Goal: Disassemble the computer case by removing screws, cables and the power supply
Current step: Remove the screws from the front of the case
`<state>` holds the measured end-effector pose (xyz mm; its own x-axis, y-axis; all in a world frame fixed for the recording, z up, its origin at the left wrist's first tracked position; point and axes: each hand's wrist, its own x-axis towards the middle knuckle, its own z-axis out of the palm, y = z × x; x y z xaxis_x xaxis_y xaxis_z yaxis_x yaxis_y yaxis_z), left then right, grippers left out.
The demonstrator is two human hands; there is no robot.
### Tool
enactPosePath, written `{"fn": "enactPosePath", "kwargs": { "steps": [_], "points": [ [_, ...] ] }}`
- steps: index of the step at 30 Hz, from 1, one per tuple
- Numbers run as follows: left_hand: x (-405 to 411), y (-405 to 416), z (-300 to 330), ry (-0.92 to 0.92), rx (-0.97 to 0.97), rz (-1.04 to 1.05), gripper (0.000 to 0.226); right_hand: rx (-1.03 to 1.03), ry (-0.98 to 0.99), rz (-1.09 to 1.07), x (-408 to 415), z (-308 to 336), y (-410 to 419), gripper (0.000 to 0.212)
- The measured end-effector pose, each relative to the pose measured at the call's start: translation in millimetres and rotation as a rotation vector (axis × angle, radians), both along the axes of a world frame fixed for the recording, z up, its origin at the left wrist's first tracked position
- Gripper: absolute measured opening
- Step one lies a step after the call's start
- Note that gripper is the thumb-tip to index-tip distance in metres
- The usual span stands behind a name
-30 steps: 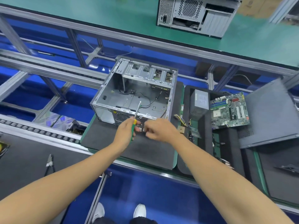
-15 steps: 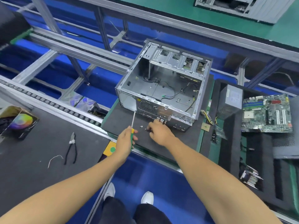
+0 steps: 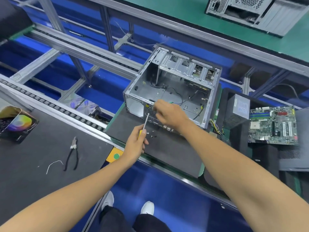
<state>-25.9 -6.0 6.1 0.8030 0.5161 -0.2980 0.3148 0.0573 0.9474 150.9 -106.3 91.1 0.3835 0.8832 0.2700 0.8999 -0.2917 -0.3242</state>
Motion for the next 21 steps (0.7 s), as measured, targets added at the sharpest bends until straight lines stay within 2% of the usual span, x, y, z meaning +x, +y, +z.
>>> {"fn": "enactPosePath", "kwargs": {
  "steps": [2,4,6,8,21],
  "points": [
    [1,2,4,-0.027,0.016,-0.016,0.029,0.082,0.148,-0.08,10,4,11,0.024],
    [2,4,6,-0.041,0.041,-0.026,0.035,0.083,0.289,-0.182,18,2,22,0.036],
    [4,6,8,-0.05,0.061,-0.015,0.036,-0.087,0.363,-0.233,25,-1,31,0.053],
    [5,8,10,-0.06,0.069,0.006,0.036,-0.251,0.428,-0.186,28,-4,36,0.052],
    [16,12,20,-0.092,0.06,0.047,0.032,-0.283,0.387,-0.189,31,-9,36,0.046]
  ]
}}
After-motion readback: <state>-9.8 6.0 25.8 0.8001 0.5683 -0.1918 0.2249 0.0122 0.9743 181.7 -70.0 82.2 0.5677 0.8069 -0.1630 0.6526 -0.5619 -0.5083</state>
